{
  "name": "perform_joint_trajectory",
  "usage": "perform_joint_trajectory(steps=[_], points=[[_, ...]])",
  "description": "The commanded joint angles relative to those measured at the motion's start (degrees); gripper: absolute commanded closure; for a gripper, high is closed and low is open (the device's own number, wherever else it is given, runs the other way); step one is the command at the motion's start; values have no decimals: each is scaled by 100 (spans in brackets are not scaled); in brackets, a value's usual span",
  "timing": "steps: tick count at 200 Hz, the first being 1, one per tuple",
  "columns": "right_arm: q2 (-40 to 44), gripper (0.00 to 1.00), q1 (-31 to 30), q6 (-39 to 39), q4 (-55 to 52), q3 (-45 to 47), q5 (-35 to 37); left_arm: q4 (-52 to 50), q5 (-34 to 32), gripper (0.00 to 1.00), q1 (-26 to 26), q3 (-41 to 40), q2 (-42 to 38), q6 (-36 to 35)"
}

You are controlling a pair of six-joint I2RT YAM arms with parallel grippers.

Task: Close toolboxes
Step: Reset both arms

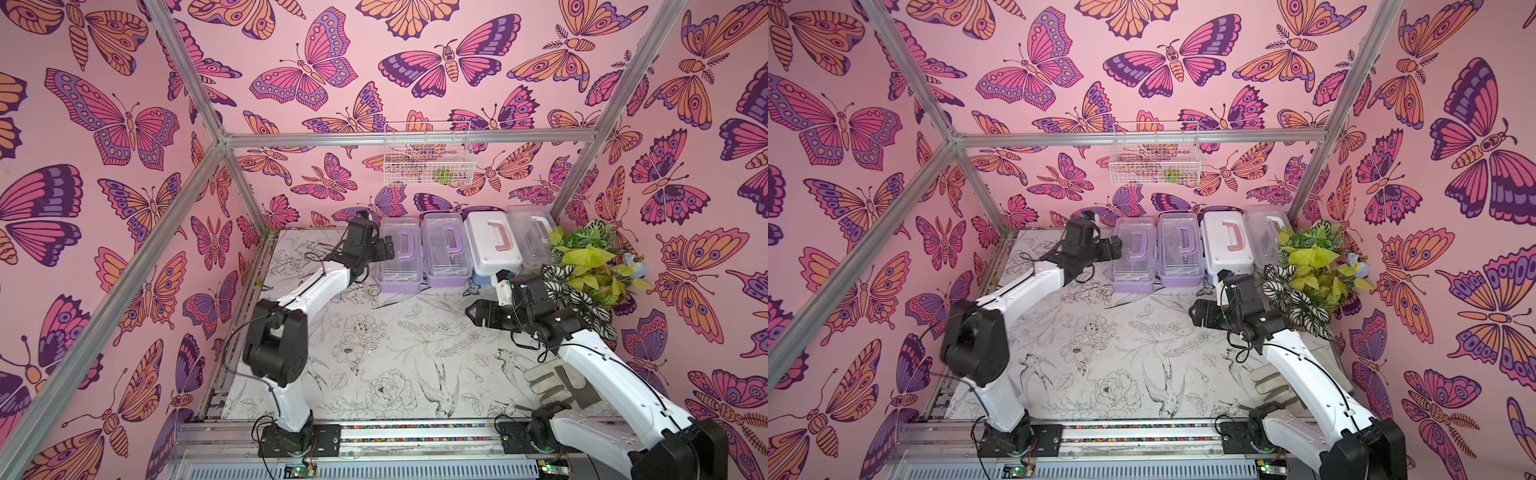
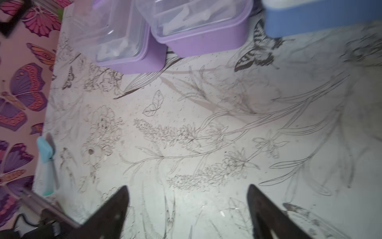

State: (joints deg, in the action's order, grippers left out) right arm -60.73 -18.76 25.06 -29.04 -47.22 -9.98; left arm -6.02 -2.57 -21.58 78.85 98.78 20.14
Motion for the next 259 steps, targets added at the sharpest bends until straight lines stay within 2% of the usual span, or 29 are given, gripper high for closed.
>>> perform_joint_trajectory(steps=[1, 31, 63, 76, 89, 118, 126, 136, 151, 168, 185, 204, 224, 259], points=[[48, 1, 194, -387, 581, 39, 1134, -110, -393, 2, 255, -921, -1278, -875], [-63, 1, 228, -1323, 1352, 501, 2463, 37, -1193, 1, 426, -2785, -3097, -1384], [-721, 1, 267, -2022, 2018, 865, 3463, 865, -2085, 1, 581, -4495, -4090, -1839], [-1016, 1, 295, -2161, 2502, 1074, 3564, 1607, -2154, 1, 733, -5079, -4124, -1957], [-1208, 1, 302, -2303, 3175, 1336, 3611, 2392, -1960, 1, 971, -5534, -3946, -1953], [-1502, 1, 407, -2529, 4839, 1913, 3336, 4317, -1288, 1, 1446, -6166, -2879, -2002], [-1514, 1, 442, -2579, 5061, 1943, 3271, 4850, -1260, 1, 1557, -6154, -2424, -2006], [-1565, 1, 547, -2581, 5543, 2073, 3100, 4748, -1089, 1, 1653, -5884, -2254, -2043], [-1650, 1, 765, -2512, 6013, 2148, 2729, 4673, -1194, 1, 1751, -5672, -1888, -2078], [-1770, 1, 972, -2577, 6124, 2088, 2478, 5564, -889, 1, 1941, -5779, -1414, -2078], [-1890, 1, 1070, -2678, 6386, 2112, 2396, 5227, -717, 1, 2054, -5562, -1220, -1959], [-2423, 1, 1394, -2425, 7609, 2419, 2289, 5514, -523, 1, 2180, -5698, -1143, -1865], [-2561, 1, 1802, -2122, 7539, 2399, 1703, 5702, -460, 1, 2194, -5760, -1046, -1898], [-2539, 1, 1815, -2140, 7525, 2418, 1686, 5787, -464, 1, 2187, -5792, -1039, -1909]])
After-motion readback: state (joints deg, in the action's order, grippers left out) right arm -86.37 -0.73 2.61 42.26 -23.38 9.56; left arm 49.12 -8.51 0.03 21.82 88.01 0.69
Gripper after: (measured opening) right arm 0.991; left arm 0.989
